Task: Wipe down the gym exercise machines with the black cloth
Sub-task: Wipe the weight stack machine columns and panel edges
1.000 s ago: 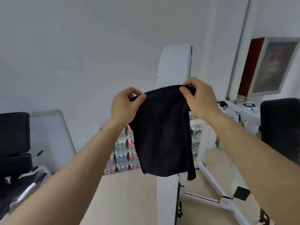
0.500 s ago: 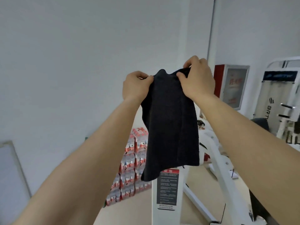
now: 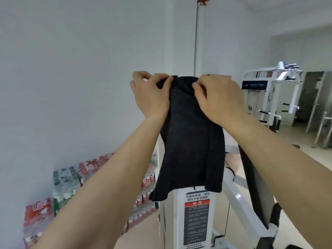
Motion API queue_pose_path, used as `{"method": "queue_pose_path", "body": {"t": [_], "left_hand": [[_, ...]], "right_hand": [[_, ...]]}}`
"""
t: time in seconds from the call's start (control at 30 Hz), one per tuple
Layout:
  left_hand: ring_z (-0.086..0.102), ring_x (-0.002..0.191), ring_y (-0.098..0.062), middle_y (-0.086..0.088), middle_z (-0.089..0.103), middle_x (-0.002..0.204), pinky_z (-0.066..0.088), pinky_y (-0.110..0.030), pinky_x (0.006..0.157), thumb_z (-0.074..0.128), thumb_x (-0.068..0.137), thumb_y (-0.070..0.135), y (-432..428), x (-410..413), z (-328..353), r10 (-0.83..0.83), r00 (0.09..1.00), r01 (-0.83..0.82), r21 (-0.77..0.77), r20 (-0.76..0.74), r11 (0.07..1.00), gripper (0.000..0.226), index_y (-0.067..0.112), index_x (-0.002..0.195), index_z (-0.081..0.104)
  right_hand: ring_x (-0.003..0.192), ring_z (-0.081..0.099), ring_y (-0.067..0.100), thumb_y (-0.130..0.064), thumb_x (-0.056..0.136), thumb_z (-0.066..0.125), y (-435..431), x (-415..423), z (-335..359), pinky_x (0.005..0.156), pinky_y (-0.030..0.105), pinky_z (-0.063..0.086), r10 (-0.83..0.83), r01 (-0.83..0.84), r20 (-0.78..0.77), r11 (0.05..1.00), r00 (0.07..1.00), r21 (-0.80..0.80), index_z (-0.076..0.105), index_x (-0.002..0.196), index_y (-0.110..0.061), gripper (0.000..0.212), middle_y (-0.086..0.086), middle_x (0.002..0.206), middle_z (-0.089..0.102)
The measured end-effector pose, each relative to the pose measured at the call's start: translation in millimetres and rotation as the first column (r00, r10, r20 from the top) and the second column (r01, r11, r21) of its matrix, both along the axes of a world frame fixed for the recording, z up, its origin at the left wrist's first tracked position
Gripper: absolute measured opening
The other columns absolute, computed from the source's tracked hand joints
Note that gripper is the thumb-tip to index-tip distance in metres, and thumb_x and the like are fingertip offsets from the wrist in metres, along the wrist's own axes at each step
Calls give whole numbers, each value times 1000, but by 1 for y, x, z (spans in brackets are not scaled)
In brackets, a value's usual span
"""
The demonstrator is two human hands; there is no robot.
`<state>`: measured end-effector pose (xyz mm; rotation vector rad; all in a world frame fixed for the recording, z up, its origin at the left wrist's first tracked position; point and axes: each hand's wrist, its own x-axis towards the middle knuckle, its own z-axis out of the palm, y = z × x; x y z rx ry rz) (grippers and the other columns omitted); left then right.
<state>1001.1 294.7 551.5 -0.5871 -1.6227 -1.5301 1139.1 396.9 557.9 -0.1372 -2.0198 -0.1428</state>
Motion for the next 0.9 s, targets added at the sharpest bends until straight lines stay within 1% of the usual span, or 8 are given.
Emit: {"method": "queue_pose_path", "body": {"t": [0.13, 0.2, 0.27, 0.4, 0.5, 0.57, 0.73, 0.9], "left_hand": [[57, 74, 1, 11, 55, 94, 47, -15, 75, 71, 87, 27, 0, 0, -3, -281, 958, 285, 110, -52, 952, 16, 28, 101, 62], [60, 80, -1, 9, 62, 97, 53, -29, 79, 61, 93, 21, -4, 0, -9, -352, 931, 362, 129, -94, 923, 11, 28, 102, 57], [61, 93, -3, 5, 64, 105, 52, -28, 86, 51, 96, 11, -8, 0, -19, -411, 892, 431, 77, -190, 899, 17, 18, 105, 63], [51, 124, -6, -4, 69, 120, 36, -20, 109, 42, 97, 12, -5, -6, -38, -559, 758, 498, -256, -335, 829, 33, 8, 110, 72], [54, 126, -15, -5, 69, 121, 39, -36, 111, 39, 101, 22, -3, -21, -35, -588, 695, 460, -374, -413, 806, 38, 7, 115, 70], [60, 116, -21, -5, 70, 118, 43, -44, 102, 37, 101, 25, 0, -29, -32, -559, 679, 409, -387, -476, 827, 41, 6, 115, 70], [61, 112, -22, -5, 69, 118, 42, -44, 100, 30, 102, 27, 10, -34, -35, -517, 658, 387, -343, -547, 856, 46, 6, 114, 70], [61, 109, -24, -7, 68, 114, 39, -44, 104, 29, 103, 26, 20, -47, -33, -532, 570, 421, -333, -626, 844, 46, 4, 112, 69]], "right_hand": [[117, 56, 26, -42, 101, 42, -35, 11, -30, 95, 36, 42, -76, 82, 70, 993, 995, -88, 63, 127, -17, 42, 4, 126, 65], [139, 41, 27, -45, 101, 38, -52, 11, -44, 114, 39, 31, -119, 144, 144, 975, 982, -171, 49, 144, -14, 54, 7, 150, 48], [152, 19, 27, -51, 100, 31, -65, 5, -57, 124, 41, 16, -184, 229, 220, 952, 958, -203, 28, 156, -10, 69, 11, 164, 24], [153, 12, 35, -58, 86, 23, -74, -8, -69, 125, 49, 13, -340, 364, 199, 926, 919, -100, 16, 158, -8, 88, 19, 165, 15], [153, 10, 35, -53, 87, 30, -69, -9, -65, 124, 50, 14, -338, 358, 190, 930, 922, -80, 19, 157, -6, 85, 20, 165, 11], [150, 13, 36, -49, 89, 39, -67, -9, -66, 123, 48, 18, -324, 335, 137, 940, 936, -60, 26, 154, -5, 80, 18, 164, 10], [124, 43, 31, -40, 91, 51, -72, -7, -73, 105, 46, 40, -322, 321, -1, 947, 947, -16, 45, 145, -11, 62, 13, 139, 44], [134, 43, 33, -27, 94, 49, -88, -19, -74, 112, 41, 37, -400, 400, -14, 916, 916, -25, 42, 148, -1, 59, 20, 146, 45]]}}
